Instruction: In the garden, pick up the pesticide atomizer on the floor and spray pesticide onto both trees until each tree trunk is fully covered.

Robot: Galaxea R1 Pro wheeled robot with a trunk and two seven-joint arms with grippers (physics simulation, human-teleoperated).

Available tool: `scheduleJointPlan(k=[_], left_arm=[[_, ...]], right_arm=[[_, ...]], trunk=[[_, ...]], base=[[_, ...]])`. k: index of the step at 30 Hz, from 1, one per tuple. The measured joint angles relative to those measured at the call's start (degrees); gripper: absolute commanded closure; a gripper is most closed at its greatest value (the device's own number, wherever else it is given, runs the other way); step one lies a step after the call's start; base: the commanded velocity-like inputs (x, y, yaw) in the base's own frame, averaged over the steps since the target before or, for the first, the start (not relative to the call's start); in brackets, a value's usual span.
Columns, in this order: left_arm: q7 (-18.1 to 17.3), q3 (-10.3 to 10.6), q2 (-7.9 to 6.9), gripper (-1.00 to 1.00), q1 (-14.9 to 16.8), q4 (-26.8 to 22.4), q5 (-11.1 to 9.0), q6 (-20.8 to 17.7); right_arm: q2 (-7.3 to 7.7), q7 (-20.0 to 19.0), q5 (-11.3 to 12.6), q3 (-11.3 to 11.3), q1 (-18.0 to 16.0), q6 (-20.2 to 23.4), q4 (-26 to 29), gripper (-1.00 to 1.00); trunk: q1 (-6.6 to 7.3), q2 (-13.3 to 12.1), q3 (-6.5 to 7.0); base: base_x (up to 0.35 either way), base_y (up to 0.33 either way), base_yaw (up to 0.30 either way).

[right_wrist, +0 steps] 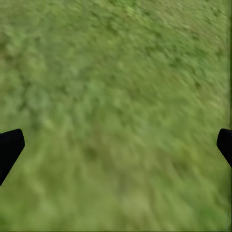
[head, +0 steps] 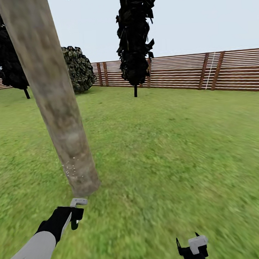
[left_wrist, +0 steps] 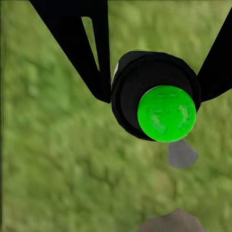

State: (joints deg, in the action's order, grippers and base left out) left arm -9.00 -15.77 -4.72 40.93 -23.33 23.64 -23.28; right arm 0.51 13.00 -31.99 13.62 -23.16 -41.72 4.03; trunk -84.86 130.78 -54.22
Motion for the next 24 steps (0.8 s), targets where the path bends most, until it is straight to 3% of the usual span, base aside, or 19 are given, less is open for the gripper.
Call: scheduleJointPlan(k=[5,7,10,24], left_arm=[[-0.45,-0.23,-0.19,1.00,0.00,-0.01,-0.08,-0.18],[-0.79,-2.20,-0.23,1.00,0.00,0.03,-0.04,-0.17],[-0.91,-3.32,-0.25,1.00,0.00,0.02,-0.07,-0.13],[-0.97,-3.72,-0.01,1.00,-0.02,0.06,0.01,-0.12]], right_arm=[[0.02,0.00,0.00,0.00,0.00,0.07,0.00,-1.00],[-0.02,-0.06,0.00,-0.01,0.00,0.08,0.00,-1.00],[-0.05,-0.08,0.00,0.00,0.00,0.09,0.00,-1.00],[-0.07,-0.08,0.00,-0.10,-0.01,0.08,-0.03,-1.00]], trunk=[[0.01,0.00,0.00],[0.01,0.00,0.00],[0.01,0.00,0.00],[-0.02,0.00,0.00]], base=[[0.194,-0.230,0.000],[0.212,-0.215,0.000],[0.208,-0.215,0.038],[0.037,-0.263,0.264]])
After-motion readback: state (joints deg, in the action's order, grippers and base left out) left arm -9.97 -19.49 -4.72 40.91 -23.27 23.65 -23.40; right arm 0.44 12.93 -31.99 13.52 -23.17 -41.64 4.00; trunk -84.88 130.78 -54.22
